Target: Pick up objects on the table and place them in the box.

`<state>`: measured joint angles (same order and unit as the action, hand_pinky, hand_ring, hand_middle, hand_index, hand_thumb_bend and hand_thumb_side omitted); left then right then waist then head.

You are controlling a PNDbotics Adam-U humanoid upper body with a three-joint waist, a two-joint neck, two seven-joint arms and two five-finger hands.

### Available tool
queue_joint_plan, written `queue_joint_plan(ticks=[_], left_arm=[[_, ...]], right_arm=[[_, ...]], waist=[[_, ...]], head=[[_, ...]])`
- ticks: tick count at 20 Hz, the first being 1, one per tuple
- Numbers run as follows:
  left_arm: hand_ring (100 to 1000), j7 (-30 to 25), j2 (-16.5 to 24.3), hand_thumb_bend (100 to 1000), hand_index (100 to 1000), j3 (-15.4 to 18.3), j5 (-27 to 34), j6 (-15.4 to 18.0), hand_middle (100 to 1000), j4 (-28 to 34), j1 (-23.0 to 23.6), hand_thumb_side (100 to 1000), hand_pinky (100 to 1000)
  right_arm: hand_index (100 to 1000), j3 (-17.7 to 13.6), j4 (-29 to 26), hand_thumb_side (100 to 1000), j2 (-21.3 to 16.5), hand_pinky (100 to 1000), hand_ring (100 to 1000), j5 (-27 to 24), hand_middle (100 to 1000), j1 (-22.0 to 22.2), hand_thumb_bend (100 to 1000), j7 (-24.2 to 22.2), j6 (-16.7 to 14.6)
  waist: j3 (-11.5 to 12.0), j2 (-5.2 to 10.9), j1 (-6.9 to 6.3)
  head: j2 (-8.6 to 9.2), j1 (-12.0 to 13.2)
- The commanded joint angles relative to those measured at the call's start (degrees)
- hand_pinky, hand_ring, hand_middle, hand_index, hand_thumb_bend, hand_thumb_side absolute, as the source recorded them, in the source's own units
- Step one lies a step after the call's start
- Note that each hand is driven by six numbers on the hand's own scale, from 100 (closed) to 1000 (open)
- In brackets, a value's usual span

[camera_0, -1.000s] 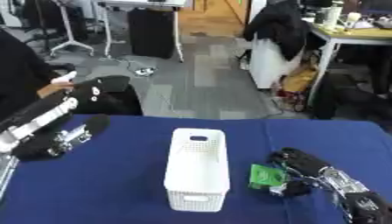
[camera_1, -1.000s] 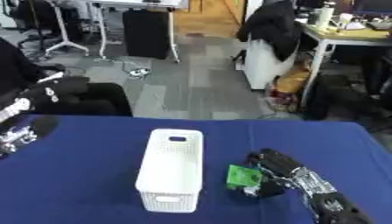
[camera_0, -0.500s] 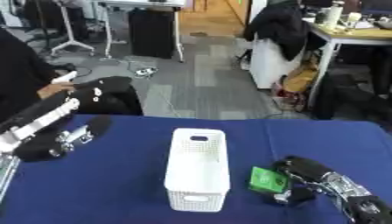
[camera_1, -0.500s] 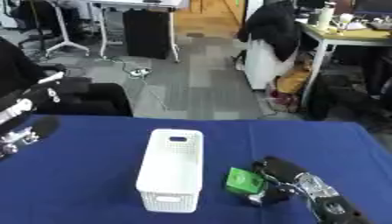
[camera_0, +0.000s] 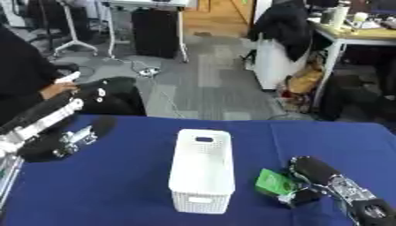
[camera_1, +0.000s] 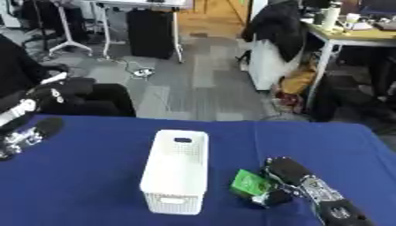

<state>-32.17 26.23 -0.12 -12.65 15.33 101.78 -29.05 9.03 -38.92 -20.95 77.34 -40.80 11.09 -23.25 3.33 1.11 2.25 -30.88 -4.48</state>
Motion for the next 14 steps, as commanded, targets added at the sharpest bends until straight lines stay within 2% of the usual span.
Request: queue_joint_plan(ticks=[1, 5, 9, 10, 11, 14], left_arm=[[967, -0.23, 0.99, 131, 992, 0.22, 0.21, 0.11, 1000, 0.62, -0.9, 1000, 851], [967, -0.23, 0.99, 131, 992, 0.22, 0.23, 0.12, 1000, 0.63, -0.9, 1000, 851], [967, -0.26, 1.0, 131, 992, 0.21, 0.23, 0.13, 1000, 0.62, -0.86, 1000, 852], [967, -0.25, 1.01, 132, 992, 0.22, 0.23, 0.13, 1000, 0.62, -0.85, 1000, 852], [967, -0.24, 1.02, 131, 992, 0.23, 0.23, 0.13, 1000, 0.62, -0.84, 1000, 852], [967, -0.18, 1.02, 131, 992, 0.25, 0.22, 0.1, 1000, 0.61, -0.83, 1000, 852]], right_arm=[[337, -0.66, -0.88, 783, -0.82, 100, 100, -1.57, 100, -0.69, 574, 4.49, -0.14], [337, -1.09, -1.88, 761, -0.89, 100, 100, -3.91, 100, -0.48, 558, 6.64, -0.52], [338, -1.71, -4.43, 742, -1.13, 100, 100, -7.12, 100, -0.14, 537, 6.42, -0.03], [338, -1.97, -5.4, 643, -1.21, 100, 100, -8.13, 100, -0.19, 682, 6.14, 0.19], [339, -2.17, -6.42, 731, -1.35, 100, 100, -9.14, 100, -0.28, 528, 5.73, 0.42], [339, -2.9, -8.73, 722, -1.88, 100, 100, -12.02, 100, -0.93, 525, 4.41, 1.5]], waist=[[-0.04, 0.46, -0.19], [-0.06, 0.46, -0.2], [-0.09, 0.47, -0.22], [-0.1, 0.48, -0.22], [-0.11, 0.5, -0.23], [-0.13, 0.55, -0.22]], head=[[0.31, 0.4], [0.4, 0.53], [0.49, 0.72], [0.53, 0.77], [0.54, 0.83], [0.56, 0.9]])
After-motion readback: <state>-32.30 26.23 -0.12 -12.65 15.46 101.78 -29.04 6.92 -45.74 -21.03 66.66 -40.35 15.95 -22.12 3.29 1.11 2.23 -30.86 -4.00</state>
